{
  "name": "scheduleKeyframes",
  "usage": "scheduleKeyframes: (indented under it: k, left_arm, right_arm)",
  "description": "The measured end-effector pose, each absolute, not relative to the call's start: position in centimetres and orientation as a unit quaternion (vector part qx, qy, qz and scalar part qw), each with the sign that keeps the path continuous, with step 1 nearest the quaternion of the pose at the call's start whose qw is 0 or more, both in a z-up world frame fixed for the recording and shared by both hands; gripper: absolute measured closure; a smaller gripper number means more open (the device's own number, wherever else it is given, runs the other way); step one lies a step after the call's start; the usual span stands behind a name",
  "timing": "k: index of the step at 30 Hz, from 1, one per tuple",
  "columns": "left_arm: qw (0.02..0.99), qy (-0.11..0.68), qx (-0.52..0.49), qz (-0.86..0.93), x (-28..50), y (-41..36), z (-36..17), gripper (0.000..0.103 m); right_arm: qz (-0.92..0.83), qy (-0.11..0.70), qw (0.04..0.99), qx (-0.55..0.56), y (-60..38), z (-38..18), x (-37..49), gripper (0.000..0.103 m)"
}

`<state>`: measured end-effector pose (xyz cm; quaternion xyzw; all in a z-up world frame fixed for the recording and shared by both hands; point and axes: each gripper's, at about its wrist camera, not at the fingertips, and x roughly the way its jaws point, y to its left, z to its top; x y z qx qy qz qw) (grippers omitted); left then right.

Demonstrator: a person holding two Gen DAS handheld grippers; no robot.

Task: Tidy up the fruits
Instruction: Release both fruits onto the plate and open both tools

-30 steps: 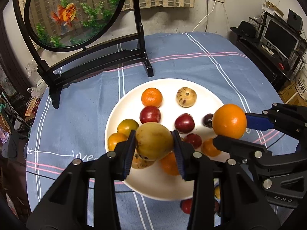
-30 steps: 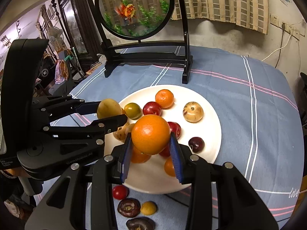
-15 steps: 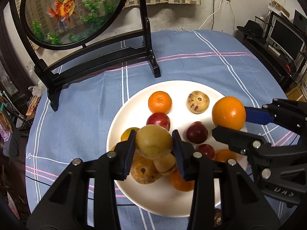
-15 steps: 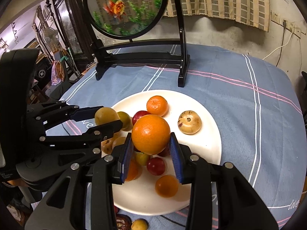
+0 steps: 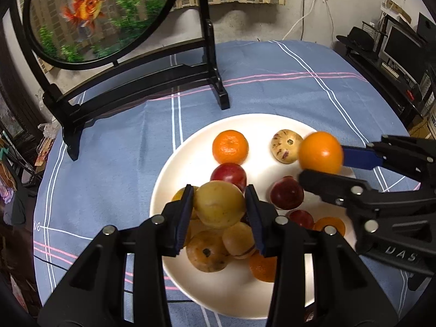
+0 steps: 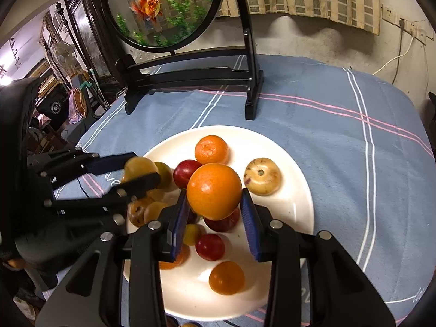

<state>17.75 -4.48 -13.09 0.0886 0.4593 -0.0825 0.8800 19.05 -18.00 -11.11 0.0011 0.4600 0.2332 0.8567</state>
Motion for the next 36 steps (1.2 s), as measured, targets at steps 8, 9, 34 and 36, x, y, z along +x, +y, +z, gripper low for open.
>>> scheduleKeyframes:
  k: [8, 9, 34, 36]
  left_arm:
    - [0.882, 0.456, 0.088, -0.076, 18.0, -4.3, -13.3, 0.063]
    - [0.883, 0.455, 0.089, -0.074, 18.1, -4.3, -13.3, 0.063]
    - [0.891, 0.443, 0.083, -0.057, 16.4, -3.6, -10.6, 0.035]
    - [0.894, 0.436, 0.085, -0.059, 15.7, -3.8, -9.9, 0.032]
  right_arm:
    - [0.229, 0.462, 0.857, -0.001, -17.9, -11.3, 19.7, 0.064]
    - [0.227, 0.463, 0.857, -0.003, -17.9, -11.4, 19.8, 0.064]
    - [0.197, 0.426, 0.883, 0.0, -20.0, -5.8, 18.2, 0.037]
    - [0.196, 0.419, 0.887, -0.003, -20.2, -5.1, 17.3, 0.037]
